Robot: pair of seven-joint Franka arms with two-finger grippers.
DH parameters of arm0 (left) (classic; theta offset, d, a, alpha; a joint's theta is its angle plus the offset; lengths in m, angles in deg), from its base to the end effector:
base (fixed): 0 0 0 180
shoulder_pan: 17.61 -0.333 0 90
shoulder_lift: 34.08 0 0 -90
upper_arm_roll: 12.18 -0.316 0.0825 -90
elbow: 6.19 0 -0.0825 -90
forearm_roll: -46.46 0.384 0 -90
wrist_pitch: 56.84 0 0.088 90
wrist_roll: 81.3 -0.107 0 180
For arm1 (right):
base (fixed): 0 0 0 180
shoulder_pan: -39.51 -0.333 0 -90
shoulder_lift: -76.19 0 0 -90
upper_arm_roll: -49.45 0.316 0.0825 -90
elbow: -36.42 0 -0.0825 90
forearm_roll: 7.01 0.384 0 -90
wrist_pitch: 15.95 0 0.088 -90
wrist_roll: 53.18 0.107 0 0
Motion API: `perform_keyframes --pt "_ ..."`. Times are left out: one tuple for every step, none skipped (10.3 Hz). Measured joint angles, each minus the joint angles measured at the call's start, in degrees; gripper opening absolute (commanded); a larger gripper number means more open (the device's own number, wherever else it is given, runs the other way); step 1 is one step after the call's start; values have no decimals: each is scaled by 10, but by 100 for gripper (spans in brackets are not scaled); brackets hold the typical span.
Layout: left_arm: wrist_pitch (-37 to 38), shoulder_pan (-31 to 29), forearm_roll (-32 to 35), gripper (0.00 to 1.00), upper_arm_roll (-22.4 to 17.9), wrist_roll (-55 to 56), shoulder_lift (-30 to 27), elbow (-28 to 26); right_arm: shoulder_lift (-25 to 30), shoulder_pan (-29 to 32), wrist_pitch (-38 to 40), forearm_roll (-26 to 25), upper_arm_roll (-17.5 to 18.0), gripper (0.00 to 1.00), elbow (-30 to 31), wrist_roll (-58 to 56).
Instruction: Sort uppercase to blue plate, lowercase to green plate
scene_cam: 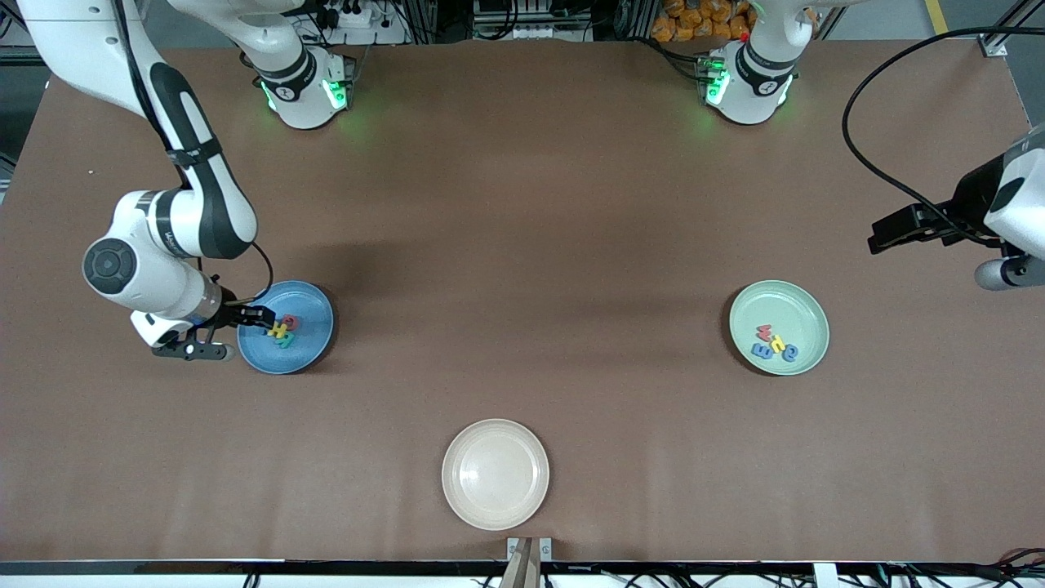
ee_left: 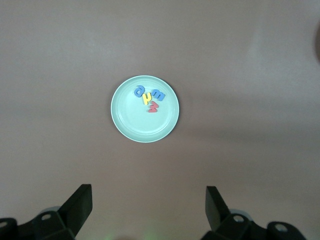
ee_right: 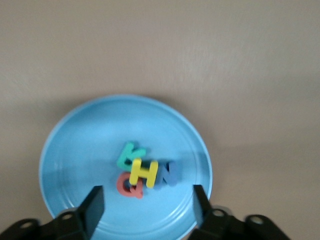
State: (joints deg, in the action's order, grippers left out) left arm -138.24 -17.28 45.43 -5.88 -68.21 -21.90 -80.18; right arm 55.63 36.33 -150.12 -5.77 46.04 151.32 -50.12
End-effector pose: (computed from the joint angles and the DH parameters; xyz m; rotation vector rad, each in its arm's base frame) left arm 0.6000 -0.0637 0.6192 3.1072 0.1746 -0.1367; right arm 0.6020 -0.0010 0.2755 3.1334 -0.1083 -0.0339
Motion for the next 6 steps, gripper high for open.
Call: perform_keyframes --pt "0 1 0 100 1 0 0 -1 13 4 0 0 0 100 -19 0" --pt "0 2 0 100 2 0 0 -1 36 12 7 0 0 100 -35 0" --pt "0 2 0 100 3 0 0 -1 67 25 31 0 0 100 -45 0" --pt "0 2 0 100 4 0 0 -1 96 38 72 0 0 100 -56 -1" --pt "0 3 0 100 4 0 0 -1 122 46 124 0 0 100 -70 -2" --pt "0 2 0 100 5 0 0 -1 142 50 166 0 0 100 -84 -3"
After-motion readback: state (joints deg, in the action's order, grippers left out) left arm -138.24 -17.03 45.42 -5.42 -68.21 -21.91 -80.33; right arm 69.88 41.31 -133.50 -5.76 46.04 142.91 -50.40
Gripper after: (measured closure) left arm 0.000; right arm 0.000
